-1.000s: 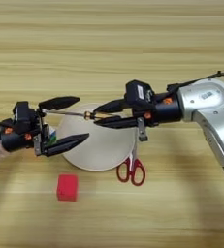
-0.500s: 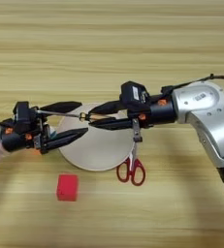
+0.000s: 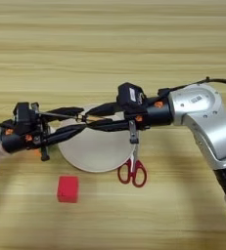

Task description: Move the objects on the table

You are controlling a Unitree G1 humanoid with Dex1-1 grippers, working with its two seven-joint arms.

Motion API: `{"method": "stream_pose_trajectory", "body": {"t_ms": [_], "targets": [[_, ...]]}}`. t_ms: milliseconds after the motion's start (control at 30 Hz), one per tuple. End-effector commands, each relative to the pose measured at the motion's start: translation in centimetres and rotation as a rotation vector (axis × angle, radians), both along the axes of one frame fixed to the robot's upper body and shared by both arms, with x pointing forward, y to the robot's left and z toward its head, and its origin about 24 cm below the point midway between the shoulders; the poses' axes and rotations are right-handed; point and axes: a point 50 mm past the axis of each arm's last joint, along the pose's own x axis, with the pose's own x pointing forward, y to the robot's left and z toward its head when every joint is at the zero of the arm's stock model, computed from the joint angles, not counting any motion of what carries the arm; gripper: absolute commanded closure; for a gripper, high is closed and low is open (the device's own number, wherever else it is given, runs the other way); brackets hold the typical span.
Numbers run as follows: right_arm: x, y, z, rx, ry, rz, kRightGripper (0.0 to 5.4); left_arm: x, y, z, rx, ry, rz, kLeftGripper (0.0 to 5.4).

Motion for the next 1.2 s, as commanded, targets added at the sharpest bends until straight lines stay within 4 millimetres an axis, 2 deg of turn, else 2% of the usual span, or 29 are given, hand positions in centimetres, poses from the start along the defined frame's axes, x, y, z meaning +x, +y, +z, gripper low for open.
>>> {"method": "stream_pose_trajectory", "body": {"t_ms": [33, 167, 800, 833, 1200], "targets": [[0.19, 0.17, 0.44, 0.002, -0.012, 0.003, 4.51, -0.05, -0.03, 0.22, 0.001, -0.009, -0.013, 4.34], [0.16, 0.18, 0.49, 0.005, -0.012, 0.004, 4.51, -0.05, -0.05, 0.23, 0.001, -0.009, -0.013, 4.64], [0.09, 0.21, 0.71, 0.025, -0.008, 0.017, 4.51, 0.05, -0.05, 0.27, -0.002, -0.012, -0.01, 4.66], [0.09, 0.22, 0.73, 0.027, -0.009, 0.017, 4.23, 0.07, -0.04, 0.27, -0.002, -0.012, -0.009, 4.66], [0.06, 0.14, 0.9, 0.047, -0.009, 0.017, 3.19, 0.21, 0.13, 0.29, -0.005, -0.014, 0.007, 4.66]]}}
